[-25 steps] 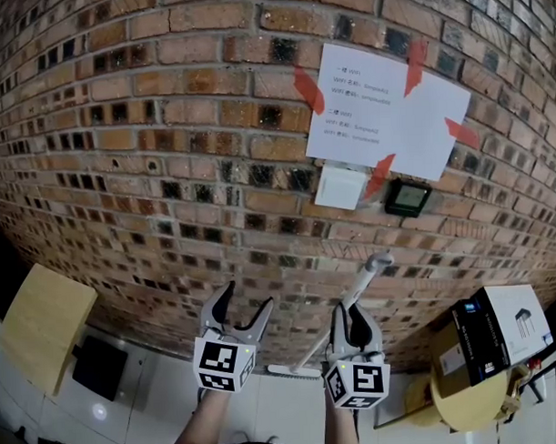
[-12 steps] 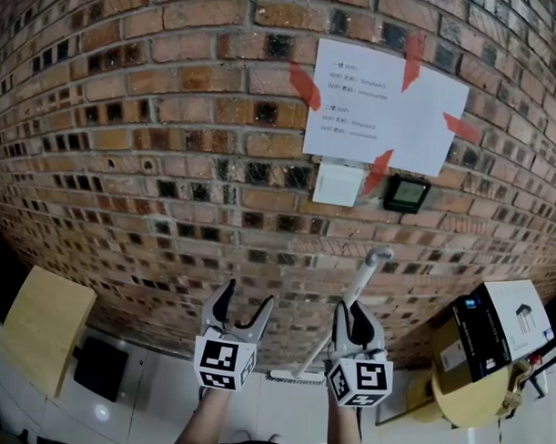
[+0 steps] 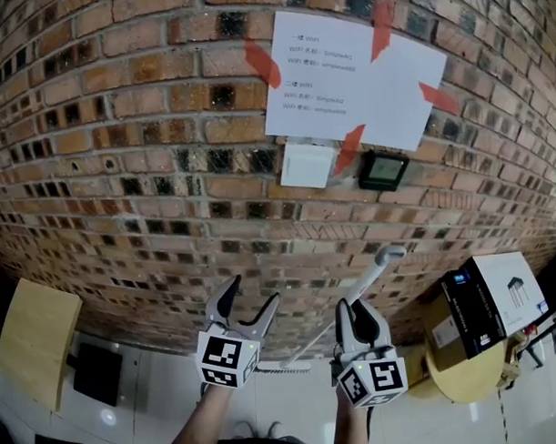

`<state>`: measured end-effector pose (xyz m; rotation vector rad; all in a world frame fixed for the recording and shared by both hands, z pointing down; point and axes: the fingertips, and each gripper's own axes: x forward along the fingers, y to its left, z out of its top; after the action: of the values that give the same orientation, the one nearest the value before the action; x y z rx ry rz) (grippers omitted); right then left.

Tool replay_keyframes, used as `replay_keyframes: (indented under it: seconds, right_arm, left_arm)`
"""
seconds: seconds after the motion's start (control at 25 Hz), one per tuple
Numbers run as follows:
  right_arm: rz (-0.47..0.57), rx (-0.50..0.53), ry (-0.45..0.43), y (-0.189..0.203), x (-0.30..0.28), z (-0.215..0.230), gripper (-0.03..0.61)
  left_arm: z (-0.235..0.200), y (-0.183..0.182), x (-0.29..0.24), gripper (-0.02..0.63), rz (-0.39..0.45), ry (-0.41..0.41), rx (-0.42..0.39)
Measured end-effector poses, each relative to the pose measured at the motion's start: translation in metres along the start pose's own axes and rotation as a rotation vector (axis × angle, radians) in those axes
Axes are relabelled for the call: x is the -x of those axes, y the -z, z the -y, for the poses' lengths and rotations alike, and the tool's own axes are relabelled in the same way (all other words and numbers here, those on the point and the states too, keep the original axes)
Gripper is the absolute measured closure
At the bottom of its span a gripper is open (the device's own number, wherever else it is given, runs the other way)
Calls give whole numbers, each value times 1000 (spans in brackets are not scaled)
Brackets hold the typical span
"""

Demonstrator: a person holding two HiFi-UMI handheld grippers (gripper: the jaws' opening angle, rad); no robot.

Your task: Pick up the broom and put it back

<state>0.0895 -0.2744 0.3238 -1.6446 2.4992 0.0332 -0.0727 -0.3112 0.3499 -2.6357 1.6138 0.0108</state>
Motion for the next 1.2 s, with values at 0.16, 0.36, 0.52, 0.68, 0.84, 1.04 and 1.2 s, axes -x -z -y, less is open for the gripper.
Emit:
replay_keyframes:
  seconds: [0.16, 0.36, 0.52, 0.68, 0.84, 1.04, 1.2]
  right_arm:
    - [3, -8, 18, 0, 15, 21, 499]
    - [4, 18, 59, -4, 34, 54, 499]
    - [-41, 43, 54, 3, 47, 86, 499]
    - [-86, 78, 53, 16, 64, 113, 499]
    - [-134, 97, 16, 46, 81, 131, 499]
    - [-260, 135, -53, 116, 101, 148, 499]
    - [-380, 155, -63, 188, 109, 178, 499]
  left_arm:
    - [26, 10, -16, 290, -18, 52, -59]
    - [59, 11, -37, 290, -12, 136, -36]
    - [91, 17, -50, 290, -14, 216, -12]
    - [121, 28, -59, 290, -36, 287, 9]
    - [142, 40, -67, 290, -61, 346, 2]
    - [149, 70, -74, 290, -109, 392, 35]
    - [162, 101, -91, 298, -120, 424, 23]
